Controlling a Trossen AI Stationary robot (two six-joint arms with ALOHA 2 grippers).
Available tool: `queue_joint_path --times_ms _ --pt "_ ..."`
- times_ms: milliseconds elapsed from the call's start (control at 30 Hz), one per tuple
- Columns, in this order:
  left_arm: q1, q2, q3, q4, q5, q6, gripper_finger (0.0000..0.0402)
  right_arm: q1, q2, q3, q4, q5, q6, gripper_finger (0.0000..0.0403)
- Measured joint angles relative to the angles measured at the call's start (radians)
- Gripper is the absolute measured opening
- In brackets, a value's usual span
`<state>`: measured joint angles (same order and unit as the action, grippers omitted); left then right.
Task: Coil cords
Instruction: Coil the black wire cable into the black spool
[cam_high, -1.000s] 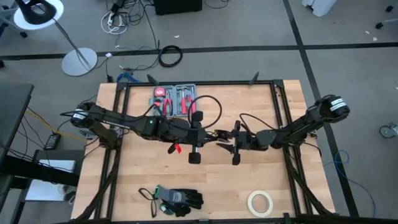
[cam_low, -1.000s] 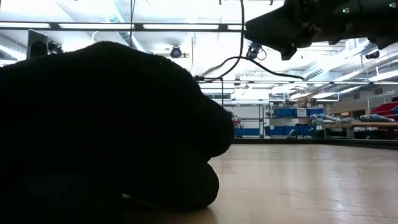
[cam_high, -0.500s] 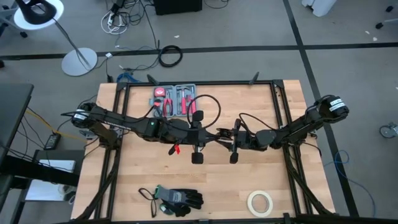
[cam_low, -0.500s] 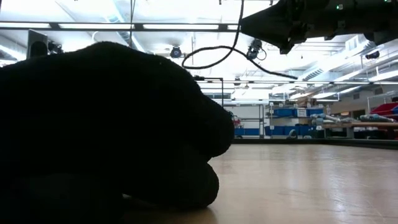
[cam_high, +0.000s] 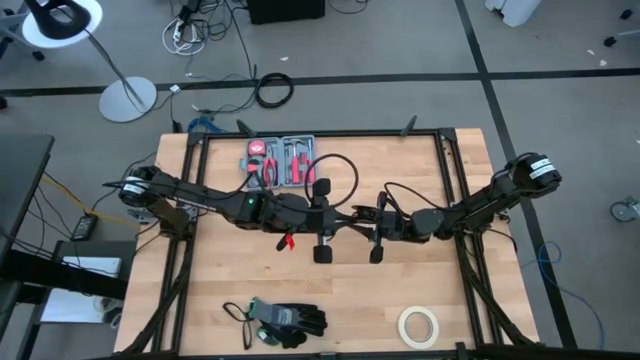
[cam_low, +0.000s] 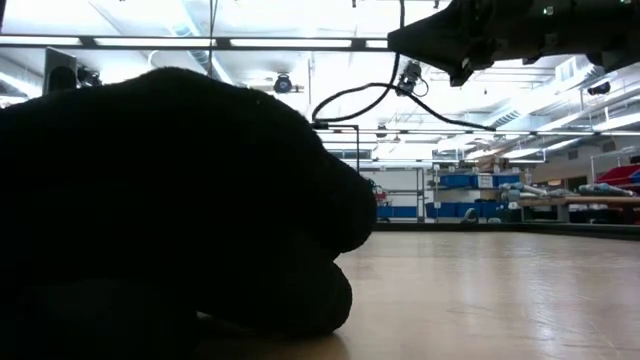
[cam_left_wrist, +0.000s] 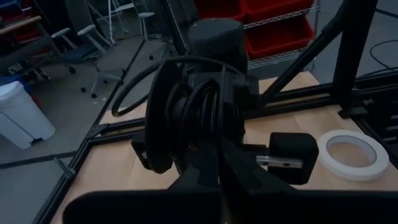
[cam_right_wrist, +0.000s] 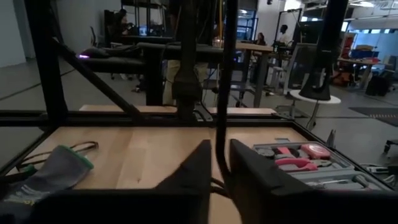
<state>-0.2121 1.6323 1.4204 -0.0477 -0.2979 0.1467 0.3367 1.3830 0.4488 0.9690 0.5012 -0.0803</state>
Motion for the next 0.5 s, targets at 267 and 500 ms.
queue_joint_path --times_ms 267,500 --pt "-0.006 0.001 0.000 -0.053 -0.001 -0.019 0.0000 0.003 -0.015 0.000 -0.096 0.007 0.031 0.0006" --pt "-0.026 0.001 0.000 -0.198 -0.004 -0.056 0.0000 0.016 -0.092 0.000 -0.276 -0.002 0.069 0.0004"
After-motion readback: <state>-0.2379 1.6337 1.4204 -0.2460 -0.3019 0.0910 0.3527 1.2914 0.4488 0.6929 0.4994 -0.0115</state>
